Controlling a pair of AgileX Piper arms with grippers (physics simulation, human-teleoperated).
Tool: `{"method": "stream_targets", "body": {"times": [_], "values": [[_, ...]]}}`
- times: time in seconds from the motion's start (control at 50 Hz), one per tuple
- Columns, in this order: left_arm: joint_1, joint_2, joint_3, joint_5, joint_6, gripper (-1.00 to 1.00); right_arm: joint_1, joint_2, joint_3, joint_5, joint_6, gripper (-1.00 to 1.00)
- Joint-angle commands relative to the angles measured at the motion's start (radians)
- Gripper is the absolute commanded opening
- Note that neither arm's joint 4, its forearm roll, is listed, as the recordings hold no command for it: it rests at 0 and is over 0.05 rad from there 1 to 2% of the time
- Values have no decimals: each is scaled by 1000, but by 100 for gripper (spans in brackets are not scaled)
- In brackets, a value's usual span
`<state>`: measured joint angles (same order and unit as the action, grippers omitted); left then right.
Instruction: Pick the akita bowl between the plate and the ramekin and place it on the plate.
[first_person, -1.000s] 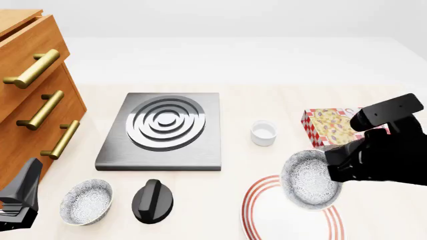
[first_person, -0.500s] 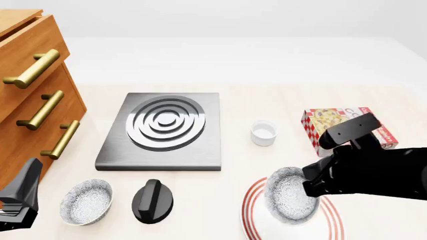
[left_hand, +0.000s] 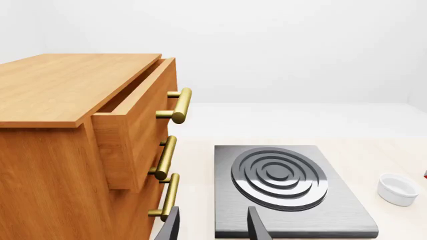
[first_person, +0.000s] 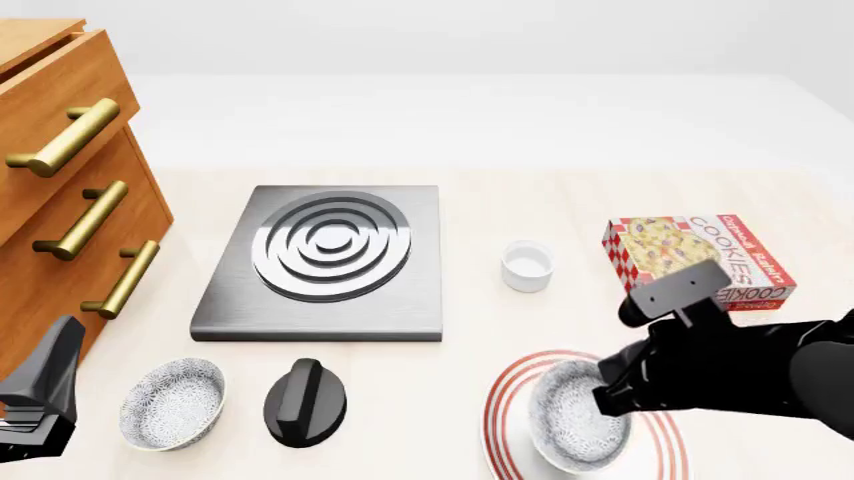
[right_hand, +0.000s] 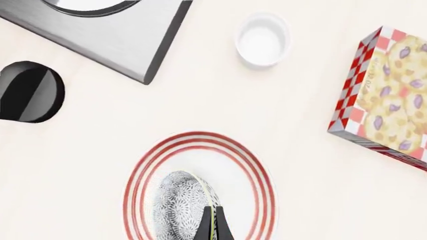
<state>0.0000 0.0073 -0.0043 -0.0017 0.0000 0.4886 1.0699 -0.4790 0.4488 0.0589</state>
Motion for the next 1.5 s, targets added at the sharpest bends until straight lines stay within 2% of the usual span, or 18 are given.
{"method": "stream_targets", "body": {"times": [0.02,0.24,0.38,0.66,0.68,0.94,1.0,1.06,1.08,1.1,1.14,1.22,1.3,1.5], "values": [[0,0,0,0,0,100,-17,26,23,-34,-13,-100],[0,0,0,0,0,100,-55,60,49,-82,-45,-100],[0,0,0,0,0,100,-60,127,58,-140,-27,-100],[0,0,0,0,0,100,-148,233,104,-263,-70,-100],[0,0,0,0,0,100,-152,238,105,-268,-67,100],[0,0,0,0,0,100,-231,201,124,-258,-110,100],[0,0,0,0,0,100,-242,117,100,-179,-106,100],[0,0,0,0,0,100,-279,-10,66,-67,-129,100],[0,0,0,0,0,100,-279,-11,65,-66,-129,100],[0,0,0,0,0,100,-291,-82,27,11,-134,100],[0,0,0,0,0,100,-300,-148,-17,88,-130,100],[0,0,0,0,0,100,-327,-223,-80,181,-137,100],[0,0,0,0,0,100,-335,-266,-112,231,-142,100],[0,0,0,0,0,100,-315,-335,-213,340,-112,100]]}}
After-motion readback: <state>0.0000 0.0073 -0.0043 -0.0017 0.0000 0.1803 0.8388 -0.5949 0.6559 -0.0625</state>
